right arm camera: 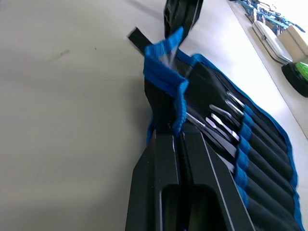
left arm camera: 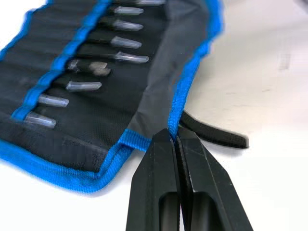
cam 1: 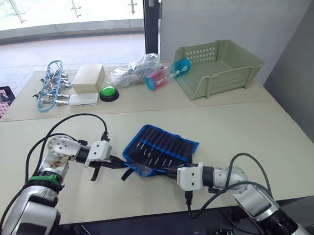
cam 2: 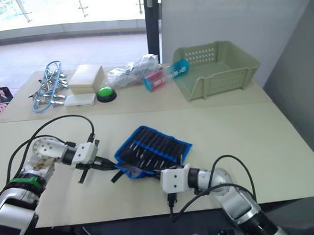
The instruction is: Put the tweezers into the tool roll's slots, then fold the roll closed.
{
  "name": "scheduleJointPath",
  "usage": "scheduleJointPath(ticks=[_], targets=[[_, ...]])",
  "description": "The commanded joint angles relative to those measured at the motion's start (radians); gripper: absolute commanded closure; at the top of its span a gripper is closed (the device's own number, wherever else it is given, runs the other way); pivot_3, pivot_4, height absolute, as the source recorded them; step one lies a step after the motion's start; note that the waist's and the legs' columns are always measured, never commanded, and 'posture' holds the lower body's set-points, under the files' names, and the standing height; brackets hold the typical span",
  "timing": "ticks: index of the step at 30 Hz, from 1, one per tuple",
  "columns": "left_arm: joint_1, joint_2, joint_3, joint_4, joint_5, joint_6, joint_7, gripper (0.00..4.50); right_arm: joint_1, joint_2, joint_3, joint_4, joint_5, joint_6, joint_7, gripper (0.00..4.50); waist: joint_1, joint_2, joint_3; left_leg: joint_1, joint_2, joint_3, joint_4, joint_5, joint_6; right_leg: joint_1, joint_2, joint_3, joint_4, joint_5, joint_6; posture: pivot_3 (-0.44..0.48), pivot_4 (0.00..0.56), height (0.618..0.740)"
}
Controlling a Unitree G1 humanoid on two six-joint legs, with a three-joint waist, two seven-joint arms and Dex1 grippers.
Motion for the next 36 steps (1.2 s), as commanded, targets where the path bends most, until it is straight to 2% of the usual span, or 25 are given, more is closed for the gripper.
scheduleJointPath(ticks=[1,4,9,11,15,21,31,36], targets=[[0.096,0.100,0.027,-0.217,-0.086,0.134,-0.008,4.47,-0.030,-0.022,-0.015,0.040,-0.037,-0.086,-0.018,4.50,0.004,0.000,0.000,0.000,0.000,0.000,0.000,0.000,0.000,0.000,0.000,0.000,0.000,0.000,0.000,0.000,0.150,0.716],[0.160,0.126,0.090,-0.305,-0.094,0.240,0.010,4.47,-0.038,-0.033,-0.027,0.063,-0.024,-0.112,-0.007,4.50,0.009,0.000,0.000,0.000,0.000,0.000,0.001,0.000,0.000,0.000,0.000,0.000,0.000,0.000,0.000,0.000,0.150,0.716],[0.189,0.119,0.158,-0.330,-0.067,0.427,0.093,4.47,-0.025,-0.021,-0.045,0.034,0.069,-0.049,0.032,4.50,0.015,0.000,0.000,-0.001,0.000,0.000,0.004,0.000,0.000,0.000,0.000,0.000,0.000,0.000,0.000,0.000,0.150,0.716],[0.188,0.100,0.173,-0.322,-0.062,0.497,0.127,4.47,-0.020,0.002,-0.062,0.013,0.124,0.051,0.031,4.50,0.016,0.000,0.000,-0.001,0.000,0.000,0.004,0.000,0.000,0.000,0.000,0.000,0.001,0.000,0.000,0.000,0.150,0.716],[0.169,0.047,0.185,-0.298,-0.038,0.639,0.210,4.47,-0.034,0.059,-0.103,-0.025,0.211,0.391,0.005,4.50,0.016,0.000,0.000,-0.001,0.000,0.000,0.004,0.000,0.000,0.000,0.000,0.000,0.003,0.000,0.000,0.000,0.150,0.716],[0.121,-0.007,0.186,-0.262,0.042,0.725,0.308,4.47,-0.049,0.081,-0.125,-0.063,0.240,0.644,-0.046,4.50,0.022,0.000,0.000,-0.001,0.000,0.000,0.005,0.000,0.000,0.000,0.000,0.000,0.004,0.000,0.000,0.000,0.150,0.716],[0.117,-0.026,0.197,-0.262,0.086,0.781,0.361,4.47,-0.075,0.107,-0.143,-0.057,0.232,0.731,-0.134,4.50,0.022,0.000,0.000,-0.001,0.000,0.000,0.008,0.000,0.000,0.000,0.000,0.001,0.006,0.000,0.000,0.000,0.150,0.716],[0.114,-0.050,0.203,-0.275,0.085,0.768,0.363,4.50,-0.054,0.130,-0.189,-0.146,0.297,0.695,-0.133,2.92,0.021,0.000,0.000,-0.001,0.000,0.000,0.009,0.000,0.000,0.000,0.000,0.002,0.007,0.000,0.000,0.000,0.150,0.716]])
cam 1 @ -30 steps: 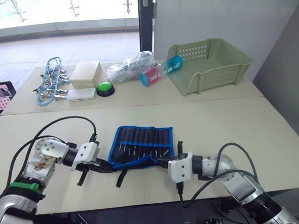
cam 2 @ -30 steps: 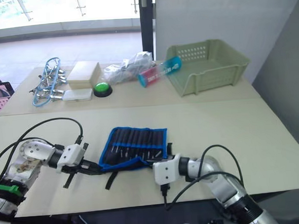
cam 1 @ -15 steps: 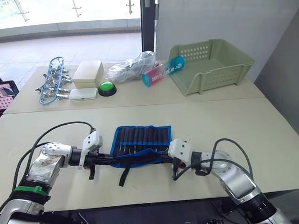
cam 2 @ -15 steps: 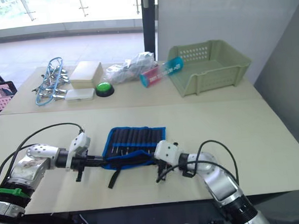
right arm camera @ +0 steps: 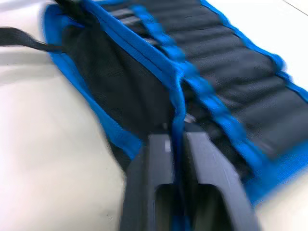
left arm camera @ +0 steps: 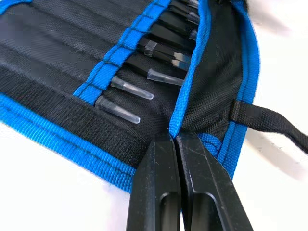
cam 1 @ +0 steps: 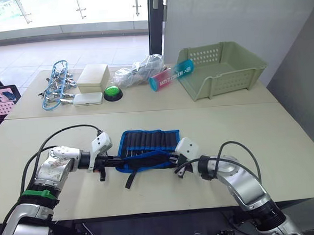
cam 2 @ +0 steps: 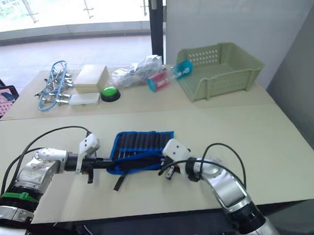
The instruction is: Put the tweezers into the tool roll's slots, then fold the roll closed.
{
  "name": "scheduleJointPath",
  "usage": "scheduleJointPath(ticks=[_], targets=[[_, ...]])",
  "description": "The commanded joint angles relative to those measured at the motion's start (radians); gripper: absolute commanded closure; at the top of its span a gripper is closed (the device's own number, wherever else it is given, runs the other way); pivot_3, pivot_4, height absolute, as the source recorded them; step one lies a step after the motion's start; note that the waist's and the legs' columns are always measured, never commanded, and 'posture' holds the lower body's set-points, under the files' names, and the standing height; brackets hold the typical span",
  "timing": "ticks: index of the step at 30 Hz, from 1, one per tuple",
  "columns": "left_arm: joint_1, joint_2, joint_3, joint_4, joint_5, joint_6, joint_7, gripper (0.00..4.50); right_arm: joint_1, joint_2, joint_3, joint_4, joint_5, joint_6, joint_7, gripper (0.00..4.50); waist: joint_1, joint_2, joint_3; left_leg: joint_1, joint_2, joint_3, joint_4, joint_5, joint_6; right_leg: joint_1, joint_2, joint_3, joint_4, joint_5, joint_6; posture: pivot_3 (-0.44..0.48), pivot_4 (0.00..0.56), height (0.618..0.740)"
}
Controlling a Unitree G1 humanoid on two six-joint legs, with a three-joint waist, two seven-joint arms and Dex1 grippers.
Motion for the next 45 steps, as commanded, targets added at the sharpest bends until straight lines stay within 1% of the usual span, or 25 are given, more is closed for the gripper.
scheduleJointPath(ticks=[1,2,4,6,9,10,12,13,14,15,19,24,25,26,28,29,30,31,34,36,38,40,42,44,45], targets=[[-0.004,-0.001,0.027,0.007,0.034,-0.002,0.028,4.50,0.018,0.006,-0.067,-0.112,0.073,-0.045,0.018,2.58,0.000,0.000,0.000,0.000,0.000,0.000,0.000,0.000,0.000,0.000,0.000,0.000,0.000,0.000,0.000,0.000,0.150,0.716],[-0.002,-0.001,0.029,0.004,0.036,-0.001,0.028,4.50,0.026,0.001,-0.075,-0.140,0.093,-0.064,0.038,2.24,-0.001,0.000,0.000,0.000,0.000,0.000,0.000,0.000,0.000,-0.001,0.000,0.000,0.000,0.000,0.000,0.000,0.150,0.716],[-0.007,-0.004,0.031,0.001,0.040,0.000,0.026,4.50,0.038,-0.009,-0.080,-0.177,0.118,-0.096,0.070,2.24,-0.001,0.000,0.000,0.000,0.000,0.000,0.000,0.000,0.000,-0.001,0.000,0.000,0.000,0.000,0.000,0.000,0.150,0.716],[-0.017,-0.009,0.029,0.000,0.046,-0.001,0.022,4.50,0.039,-0.025,-0.044,-0.193,0.099,-0.160,0.102,2.24,0.000,0.000,0.000,0.000,0.000,0.000,0.000,0.000,0.000,0.000,0.000,0.000,0.000,0.000,0.000,0.000,0.150,0.716],[-0.023,-0.013,0.018,-0.018,0.053,-0.002,-0.001,4.50,0.030,-0.016,0.026,-0.201,0.078,-0.208,0.124,2.24,0.000,0.000,0.000,0.000,0.000,0.000,0.001,0.000,0.001,0.000,0.000,0.001,0.000,0.000,0.000,0.000,0.150,0.716],[-0.024,-0.014,0.014,-0.028,0.056,-0.002,-0.008,4.50,0.022,-0.006,0.051,-0.190,0.060,-0.216,0.118,2.77,0.000,0.000,0.000,0.000,0.000,0.000,0.001,0.000,0.001,0.000,0.000,0.001,0.000,0.000,0.000,0.000,0.150,0.716],[-0.024,-0.018,0.017,-0.052,0.056,0.004,-0.006,4.50,-0.002,0.017,0.106,-0.130,-0.014,-0.242,0.078,3.38,-0.001,0.000,0.000,-0.001,0.000,0.000,0.001,0.000,0.001,-0.001,0.000,0.001,0.000,0.000,0.000,0.000,0.150,0.716],[-0.025,-0.021,0.021,-0.061,0.055,0.007,-0.005,4.50,-0.014,0.027,0.127,-0.093,-0.050,-0.249,0.057,3.78,-0.002,0.000,0.000,-0.001,0.000,0.000,0.001,0.000,0.001,-0.001,0.000,0.001,0.000,0.000,0.000,0.000,0.150,0.716],[-0.027,-0.025,0.025,-0.069,0.052,0.010,-0.003,4.50,-0.025,0.035,0.143,-0.054,-0.083,-0.257,0.037,4.05,-0.001,0.000,0.000,-0.001,0.000,0.000,0.001,0.000,0.001,-0.001,0.000,0.001,0.000,0.000,0.000,0.000,0.150,0.716],[-0.031,-0.029,0.029,-0.076,0.051,0.013,-0.001,4.50,-0.037,0.043,0.155,-0.016,-0.114,-0.269,0.017,4.44,-0.001,0.000,0.000,-0.001,0.000,0.000,0.001,0.000,0.001,-0.001,0.000,0.001,0.000,0.000,0.000,0.000,0.150,0.716],[-0.046,-0.030,0.028,-0.105,0.061,0.003,-0.013,4.50,-0.070,0.073,0.162,0.082,-0.169,-0.291,-0.032,4.48,0.003,0.000,0.000,-0.003,0.000,0.000,0.002,-0.001,0.001,-0.001,0.000,0.001,0.000,0.000,0.000,0.000,0.150,0.716],[-0.064,-0.031,0.053,-0.122,0.050,0.013,-0.005,4.50,-0.026,0.088,0.171,0.111,-0.197,-0.275,-0.048,4.48,0.002,0.000,0.000,-0.003,0.000,0.000,0.002,-0.001,0.001,-0.001,0.000,0.001,0.000,0.000,0.000,0.000,0.150,0.716],[-0.064,-0.032,0.060,-0.124,0.044,0.019,-0.001,3.91,-0.018,0.093,0.170,0.119,-0.202,-0.269,-0.056,4.50,0.002,0.000,0.000,-0.003,0.000,0.000,0.002,-0.001,0.001,-0.001,0.000,0.001,0.000,0.000,0.000,0.000,0.150,0.716],[-0.061,-0.031,0.064,-0.129,0.041,0.024,-0.001,3.65,-0.012,0.099,0.169,0.126,-0.207,-0.266,-0.063,4.50,0.001,0.000,0.000,-0.003,0.000,0.000,0.002,-0.001,0.002,-0.001,0.000,0.001,0.000,0.000,0.000,0.000,0.150,0.716],[-0.047,-0.024,0.068,-0.138,0.055,0.005,0.009,2.96,-0.005,0.105,0.163,0.135,-0.217,-0.264,-0.074,4.50,-0.003,0.000,0.000,-0.003,0.000,0.000,0.002,-0.001,0.002,-0.002,0.000,0.001,0.000,0.000,0.000,0.000,0.150,0.716],[-0.034,-0.021,0.078,-0.150,0.055,0.007,0.020,2.61,-0.002,0.106,0.161,0.137,-0.222,-0.265,-0.080,4.50,-0.003,0.000,0.000,-0.002,0.000,0.000,0.002,-0.001,0.002,-0.001,0.000,0.001,0.000,0.000,0.000,0.000,0.150,0.716],[-0.020,-0.018,0.091,-0.165,0.048,0.022,0.034,2.37,0.002,0.109,0.158,0.135,-0.223,-0.261,-0.084,4.50,-0.005,0.000,0.000,-0.002,0.000,0.000,0.002,-0.001,0.002,-0.002,0.000,0.001,0.000,0.000,0.000,0.000,0.150,0.716],[-0.009,-0.017,0.106,-0.181,0.042,0.035,0.052,2.00,0.006,0.112,0.155,0.134,-0.223,-0.258,-0.087,4.50,-0.006,0.000,0.000,-0.002,0.000,0.000,0.002,-0.001,0.002,-0.002,0.000,0.001,0.000,0.000,0.000,0.000,0.150,0.716],[0.032,-0.032,0.183,-0.253,0.009,0.073,0.136,2.00,0.011,0.119,0.152,0.140,-0.224,-0.255,-0.097,4.50,-0.009,0.000,0.000,-0.002,0.000,0.000,0.002,-0.001,0.002,-0.002,0.000,0.001,0.000,0.000,0.000,0.000,0.150,0.716],[0.064,-0.053,0.227,-0.331,-0.031,0.112,0.187,2.00,0.013,0.122,0.155,0.145,-0.226,-0.256,-0.101,4.50,-0.010,0.000,0.000,-0.003,0.000,0.000,0.002,-0.001,0.002,-0.001,0.000,0.001,0.000,0.000,0.000,0.000,0.150,0.716],[0.117,-0.092,0.256,-0.435,-0.092,0.156,0.224,2.00,0.014,0.123,0.157,0.147,-0.227,-0.254,-0.104,4.50,-0.009,0.000,0.000,-0.003,0.000,0.000,0.002,-0.001,0.002,-0.001,0.000,0.001,0.000,0.000,0.000,0.000,0.150,0.716],[0.163,-0.135,0.270,-0.500,-0.132,0.181,0.256,2.58,0.013,0.124,0.157,0.149,-0.229,-0.253,-0.104,4.50,-0.007,0.000,0.000,-0.002,0.000,0.000,0.003,-0.002,0.003,-0.001,0.000,0.001,0.000,0.000,0.000,0.000,0.150,0.716],[0.207,-0.165,0.261,-0.543,-0.153,0.201,0.273,3.20,0.010,0.126,0.155,0.153,-0.230,-0.253,-0.104,4.50,-0.009,0.000,0.000,-0.002,0.000,0.000,0.003,-0.002,0.003,0.000,0.000,0.001,0.000,0.000,0.000,0.000,0.150,0.716],[0.245,-0.200,0.234,-0.569,-0.143,0.204,0.309,3.84,0.007,0.127,0.154,0.155,-0.229,-0.252,-0.100,4.50,-0.011,0.000,0.000,-0.002,0.000,0.000,0.003,-0.002,0.003,-0.001,0.000,0.001,0.001,0.000,0.000,0.000,0.150,0.716],[0.259,-0.231,0.225,-0.561,-0.129,0.198,0.346,4.14,0.006,0.126,0.155,0.155,-0.230,-0.251,-0.097,4.50,-0.010,0.000,0.000,-0.002,0.000,0.000,0.003,-0.002,0.003,-0.001,0.000,0.001,0.001,0.000,0.000,0.000,0.150,0.716]])
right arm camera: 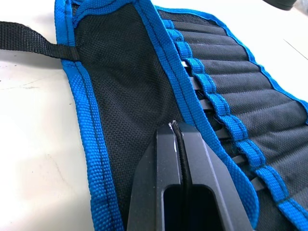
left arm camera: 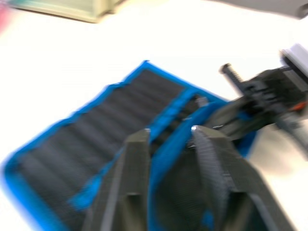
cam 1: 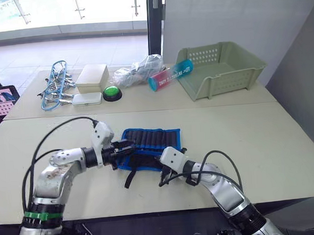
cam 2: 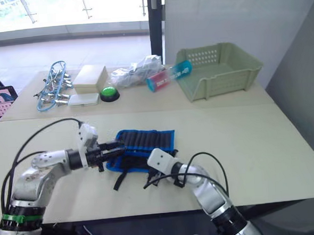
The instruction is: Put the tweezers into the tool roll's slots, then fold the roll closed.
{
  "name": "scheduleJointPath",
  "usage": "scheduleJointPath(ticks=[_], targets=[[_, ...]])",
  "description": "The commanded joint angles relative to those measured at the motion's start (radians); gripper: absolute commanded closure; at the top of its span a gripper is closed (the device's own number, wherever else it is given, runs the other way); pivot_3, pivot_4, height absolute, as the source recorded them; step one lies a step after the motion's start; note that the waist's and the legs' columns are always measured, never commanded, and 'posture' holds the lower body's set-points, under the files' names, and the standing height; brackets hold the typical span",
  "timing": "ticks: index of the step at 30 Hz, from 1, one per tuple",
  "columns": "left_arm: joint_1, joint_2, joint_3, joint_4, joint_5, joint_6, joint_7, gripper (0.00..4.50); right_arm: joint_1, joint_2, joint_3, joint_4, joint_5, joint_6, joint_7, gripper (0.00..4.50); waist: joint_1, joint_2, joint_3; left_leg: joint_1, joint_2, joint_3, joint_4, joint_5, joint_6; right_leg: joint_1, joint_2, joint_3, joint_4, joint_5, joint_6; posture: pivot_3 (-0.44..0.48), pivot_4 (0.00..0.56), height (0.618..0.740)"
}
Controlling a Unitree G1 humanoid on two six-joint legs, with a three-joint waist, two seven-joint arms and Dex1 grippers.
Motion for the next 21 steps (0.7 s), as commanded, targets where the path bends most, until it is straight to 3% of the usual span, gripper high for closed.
scheduleJointPath(ticks=[1,6,18,21], targets=[[0.030,-0.068,-0.019,-0.022,0.018,-0.016,0.105,4.48,0.000,-0.006,-0.006,0.012,-0.010,0.014,0.003,4.50,0.001,0.000,0.000,0.000,0.000,0.000,0.000,0.000,0.000,0.000,0.000,0.000,0.000,0.000,0.000,0.000,0.150,0.716],[0.055,-0.152,0.017,0.063,0.068,-0.088,0.236,4.48,0.008,-0.023,-0.014,-0.006,-0.008,0.014,0.016,4.50,0.002,0.000,0.000,0.000,0.000,0.000,0.001,0.000,0.000,0.001,0.000,0.000,-0.001,0.000,0.000,0.000,0.150,0.716],[0.175,-0.103,-0.021,0.102,0.147,-0.159,0.259,4.48,0.056,-0.109,-0.080,-0.024,-0.006,0.034,0.012,4.50,0.014,0.001,-0.001,0.003,0.000,0.000,0.001,-0.001,0.001,0.003,0.000,0.000,-0.003,0.000,0.000,0.000,0.150,0.716],[0.172,-0.118,-0.016,0.097,0.133,-0.158,0.269,4.48,0.079,-0.085,-0.115,-0.091,0.070,0.046,0.027,4.50,0.017,0.001,-0.001,0.006,0.000,0.000,0.001,-0.001,0.002,0.007,0.000,0.000,-0.007,0.000,0.000,0.000,0.150,0.716]])
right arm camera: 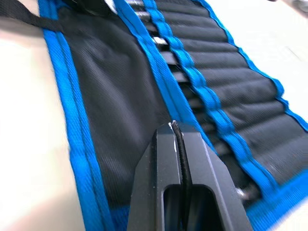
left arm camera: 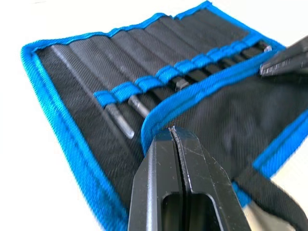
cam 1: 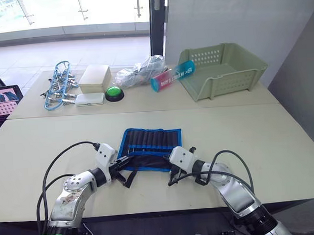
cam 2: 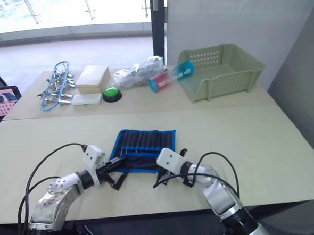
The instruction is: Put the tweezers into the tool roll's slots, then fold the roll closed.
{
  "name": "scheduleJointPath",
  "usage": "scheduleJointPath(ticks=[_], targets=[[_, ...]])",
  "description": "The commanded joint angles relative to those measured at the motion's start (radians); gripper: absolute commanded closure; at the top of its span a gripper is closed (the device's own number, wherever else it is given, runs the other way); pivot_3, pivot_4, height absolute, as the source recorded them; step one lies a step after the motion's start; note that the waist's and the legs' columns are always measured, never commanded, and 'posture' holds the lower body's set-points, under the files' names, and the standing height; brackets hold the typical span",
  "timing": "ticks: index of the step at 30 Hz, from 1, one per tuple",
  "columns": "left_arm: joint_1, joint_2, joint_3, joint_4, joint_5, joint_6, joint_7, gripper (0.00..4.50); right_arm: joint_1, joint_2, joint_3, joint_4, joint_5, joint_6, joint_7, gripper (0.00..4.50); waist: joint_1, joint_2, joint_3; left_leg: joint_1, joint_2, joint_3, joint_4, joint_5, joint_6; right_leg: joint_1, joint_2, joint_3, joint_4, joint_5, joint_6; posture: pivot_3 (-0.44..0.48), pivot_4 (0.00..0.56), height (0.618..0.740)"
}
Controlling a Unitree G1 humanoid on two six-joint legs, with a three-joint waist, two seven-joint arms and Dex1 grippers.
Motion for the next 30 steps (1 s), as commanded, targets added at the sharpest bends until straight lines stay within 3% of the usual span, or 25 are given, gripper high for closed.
scheduleJointPath(ticks=[1,4,5,11,19,30], targets=[[0.014,-0.008,-0.009,0.006,0.008,0.012,0.017,4.48,0.041,0.021,-0.069,-0.068,0.089,0.045,0.016,4.50,0.003,0.000,0.000,0.001,0.000,0.000,0.000,0.000,0.000,0.001,0.000,0.000,-0.001,0.000,0.000,0.000,0.150,0.716],[0.010,-0.013,-0.016,0.006,0.009,0.007,0.018,4.48,0.059,0.080,-0.165,-0.165,0.238,0.156,0.019,4.50,0.004,0.000,0.000,0.001,0.000,0.000,0.000,-0.001,0.001,0.002,0.000,0.000,-0.002,0.000,0.000,0.000,0.150,0.716],[0.007,-0.016,-0.018,0.007,0.010,0.007,0.020,4.50,0.063,0.091,-0.203,-0.198,0.292,0.216,0.020,3.97,0.005,0.000,0.000,0.001,0.000,0.000,0.000,-0.001,0.001,0.002,0.000,0.000,-0.002,0.000,0.000,0.000,0.150,0.716],[-0.009,-0.025,-0.029,0.004,0.010,0.007,0.024,4.50,0.017,0.062,-0.343,-0.202,0.384,0.524,-0.042,2.01,0.008,0.000,0.000,0.002,0.000,0.000,0.000,-0.002,0.004,0.004,0.000,-0.001,-0.003,0.000,0.000,0.000,0.150,0.716],[-0.003,-0.021,-0.042,0.011,0.021,-0.016,0.017,4.50,-0.088,0.148,-0.520,-0.095,0.540,0.927,-0.133,2.01,0.004,0.001,0.000,0.003,0.000,0.000,-0.001,-0.003,0.005,0.005,0.000,-0.001,-0.004,0.000,0.000,0.000,0.150,0.716],[-0.002,-0.027,-0.043,0.022,0.019,-0.024,0.017,4.50,-0.157,0.299,-0.637,-0.048,0.653,1.028,-0.209,2.01,-0.004,0.001,0.000,0.003,0.000,0.000,-0.002,-0.004,0.006,0.005,0.000,-0.001,-0.005,0.000,0.000,0.000,0.150,0.716]])
